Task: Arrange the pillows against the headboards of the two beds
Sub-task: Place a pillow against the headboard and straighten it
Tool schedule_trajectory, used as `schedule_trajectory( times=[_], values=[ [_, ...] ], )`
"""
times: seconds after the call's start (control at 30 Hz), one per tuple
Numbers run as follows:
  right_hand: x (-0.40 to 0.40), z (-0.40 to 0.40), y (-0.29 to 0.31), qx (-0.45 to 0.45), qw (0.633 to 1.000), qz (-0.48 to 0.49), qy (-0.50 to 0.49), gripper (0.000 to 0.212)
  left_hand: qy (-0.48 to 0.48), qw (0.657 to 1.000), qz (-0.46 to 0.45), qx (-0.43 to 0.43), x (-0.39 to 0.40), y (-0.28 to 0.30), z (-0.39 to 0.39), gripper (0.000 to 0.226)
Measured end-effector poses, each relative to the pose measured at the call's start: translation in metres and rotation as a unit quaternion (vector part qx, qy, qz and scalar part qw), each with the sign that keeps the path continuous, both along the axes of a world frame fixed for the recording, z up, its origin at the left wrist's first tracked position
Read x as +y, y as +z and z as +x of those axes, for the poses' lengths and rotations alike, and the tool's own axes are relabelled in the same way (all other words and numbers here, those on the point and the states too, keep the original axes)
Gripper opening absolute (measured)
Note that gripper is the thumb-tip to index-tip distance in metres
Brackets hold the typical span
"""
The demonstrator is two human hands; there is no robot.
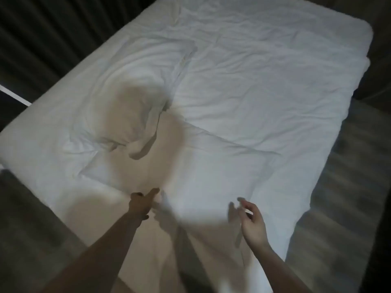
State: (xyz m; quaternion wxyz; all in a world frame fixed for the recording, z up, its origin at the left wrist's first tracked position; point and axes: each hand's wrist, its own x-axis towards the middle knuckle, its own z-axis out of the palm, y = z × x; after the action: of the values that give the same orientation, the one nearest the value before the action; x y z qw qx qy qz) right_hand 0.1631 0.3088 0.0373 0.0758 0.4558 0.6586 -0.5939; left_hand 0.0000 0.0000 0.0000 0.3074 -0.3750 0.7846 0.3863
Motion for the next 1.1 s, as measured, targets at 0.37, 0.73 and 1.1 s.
schedule_trajectory(
  times=[0.37, 0.73, 1.1],
  values=[
    [0.015, -0.032, -0.08, -0.148, 0.988, -0.034, -0.017, 0.05, -0.041, 0.998, -0.051, -0.001, -0.002, -0.057, -0.028, 0.039],
    [0.026, 0.079, 0.023, -0.149, 0.983, 0.095, -0.053, 0.048, -0.276, 0.956, -0.017, 0.097, 0.012, 0.104, 0.127, 0.051],
    [0.036, 0.114, 0.018, -0.149, 0.948, 0.185, 0.212, 0.075, -0.488, 0.863, -0.046, -0.118, -0.009, 0.062, 0.229, 0.046]
  ],
)
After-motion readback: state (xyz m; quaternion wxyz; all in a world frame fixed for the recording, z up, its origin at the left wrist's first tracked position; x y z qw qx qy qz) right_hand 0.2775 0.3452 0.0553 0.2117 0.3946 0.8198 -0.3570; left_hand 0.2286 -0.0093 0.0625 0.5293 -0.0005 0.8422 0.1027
